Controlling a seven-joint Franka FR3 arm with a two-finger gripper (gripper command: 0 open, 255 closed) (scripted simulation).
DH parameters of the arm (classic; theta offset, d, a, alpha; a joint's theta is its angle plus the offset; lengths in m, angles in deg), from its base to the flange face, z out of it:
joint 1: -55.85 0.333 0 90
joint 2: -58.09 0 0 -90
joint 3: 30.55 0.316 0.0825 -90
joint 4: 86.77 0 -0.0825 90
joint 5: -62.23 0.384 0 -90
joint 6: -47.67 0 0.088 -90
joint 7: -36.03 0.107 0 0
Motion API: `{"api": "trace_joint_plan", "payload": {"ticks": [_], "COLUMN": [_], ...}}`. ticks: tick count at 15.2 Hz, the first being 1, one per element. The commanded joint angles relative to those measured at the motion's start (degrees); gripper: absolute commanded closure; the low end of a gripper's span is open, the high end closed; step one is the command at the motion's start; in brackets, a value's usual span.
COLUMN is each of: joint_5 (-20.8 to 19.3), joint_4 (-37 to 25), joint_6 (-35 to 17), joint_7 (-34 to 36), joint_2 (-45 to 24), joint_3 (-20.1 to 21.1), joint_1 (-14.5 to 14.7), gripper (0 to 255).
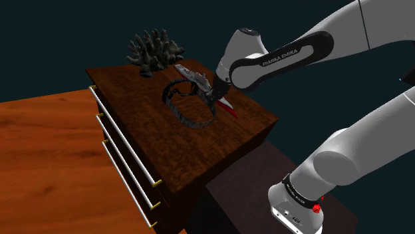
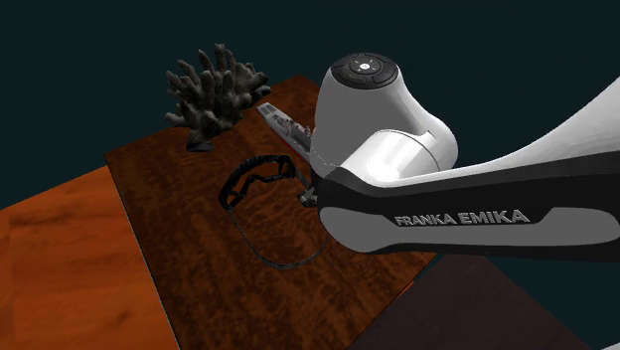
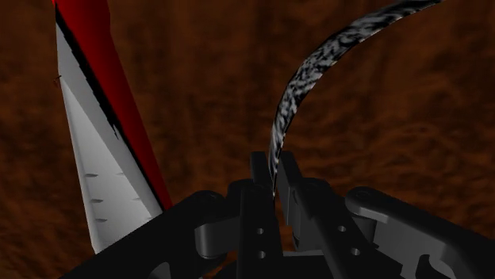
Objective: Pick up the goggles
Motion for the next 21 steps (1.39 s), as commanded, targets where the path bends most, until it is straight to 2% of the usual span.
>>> {"api": "trace_joint_plan", "payload": {"ticks": [1, 4, 19, 21], "joint_5": [0.0, 0.0, 2.5, 2.5], "joint_4": [0.0, 0.0, -5.7, -5.8], "joint_6": [0.0, 0.0, 12.9, 13.1], "joint_7": [0.0, 0.0, -2.5, -2.5], "joint_2": [0.0, 0.0, 7.4, 7.4], "joint_3": [0.0, 0.0, -1.1, -1.1], "joint_1": [0.0, 0.0, 0.9, 0.9], "gripper": [255, 255, 255, 255]}}
